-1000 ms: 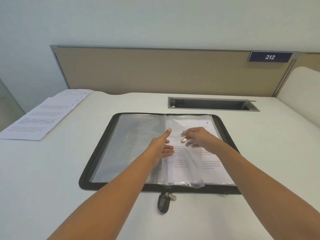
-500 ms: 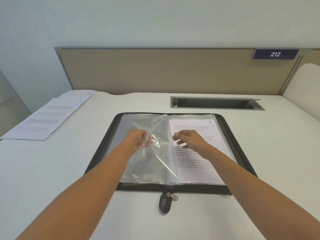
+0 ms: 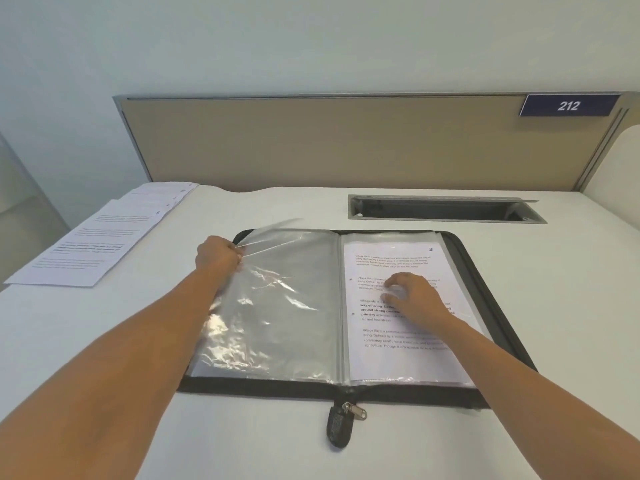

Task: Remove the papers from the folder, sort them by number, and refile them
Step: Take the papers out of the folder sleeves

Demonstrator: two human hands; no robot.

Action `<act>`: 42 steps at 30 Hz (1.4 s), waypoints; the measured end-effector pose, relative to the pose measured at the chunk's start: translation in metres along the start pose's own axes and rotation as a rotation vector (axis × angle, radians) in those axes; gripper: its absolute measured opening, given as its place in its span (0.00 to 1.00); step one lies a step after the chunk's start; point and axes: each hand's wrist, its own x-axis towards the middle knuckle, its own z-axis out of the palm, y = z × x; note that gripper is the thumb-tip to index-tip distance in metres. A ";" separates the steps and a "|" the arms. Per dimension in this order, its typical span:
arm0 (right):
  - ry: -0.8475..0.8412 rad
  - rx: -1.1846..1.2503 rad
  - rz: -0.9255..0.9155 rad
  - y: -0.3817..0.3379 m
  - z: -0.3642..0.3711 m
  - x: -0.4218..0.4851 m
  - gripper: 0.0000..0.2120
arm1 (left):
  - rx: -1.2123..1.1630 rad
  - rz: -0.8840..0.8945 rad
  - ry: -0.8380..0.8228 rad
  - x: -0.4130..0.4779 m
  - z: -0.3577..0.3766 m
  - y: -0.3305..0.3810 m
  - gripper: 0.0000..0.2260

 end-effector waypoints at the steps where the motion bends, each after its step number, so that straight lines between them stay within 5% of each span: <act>1: 0.003 -0.029 -0.028 0.004 0.000 -0.001 0.13 | 0.031 0.020 0.006 0.004 0.000 -0.001 0.05; 8: 0.045 0.138 -0.066 0.019 -0.004 -0.005 0.10 | 0.330 0.063 0.061 0.004 0.005 -0.008 0.05; 13: 0.076 0.104 -0.067 0.023 0.001 -0.003 0.10 | 0.593 0.082 0.128 -0.001 0.014 -0.010 0.14; 17: 0.090 0.105 -0.059 0.023 -0.001 0.000 0.07 | 0.563 0.182 0.147 0.000 0.027 -0.009 0.18; 22: 0.101 -0.020 -0.051 0.018 -0.009 0.014 0.07 | 0.376 0.419 -0.056 -0.012 0.069 0.004 0.14; 29: 0.086 -0.193 0.025 0.027 -0.026 0.047 0.11 | 0.443 0.718 -0.347 -0.051 0.142 0.034 0.16; 36: 0.009 -0.274 0.182 0.043 -0.040 0.075 0.30 | 0.583 0.731 -0.501 -0.052 0.175 0.046 0.26; 42: -0.040 -0.262 0.206 0.053 -0.044 0.089 0.33 | 0.645 0.735 -0.514 -0.046 0.183 0.037 0.26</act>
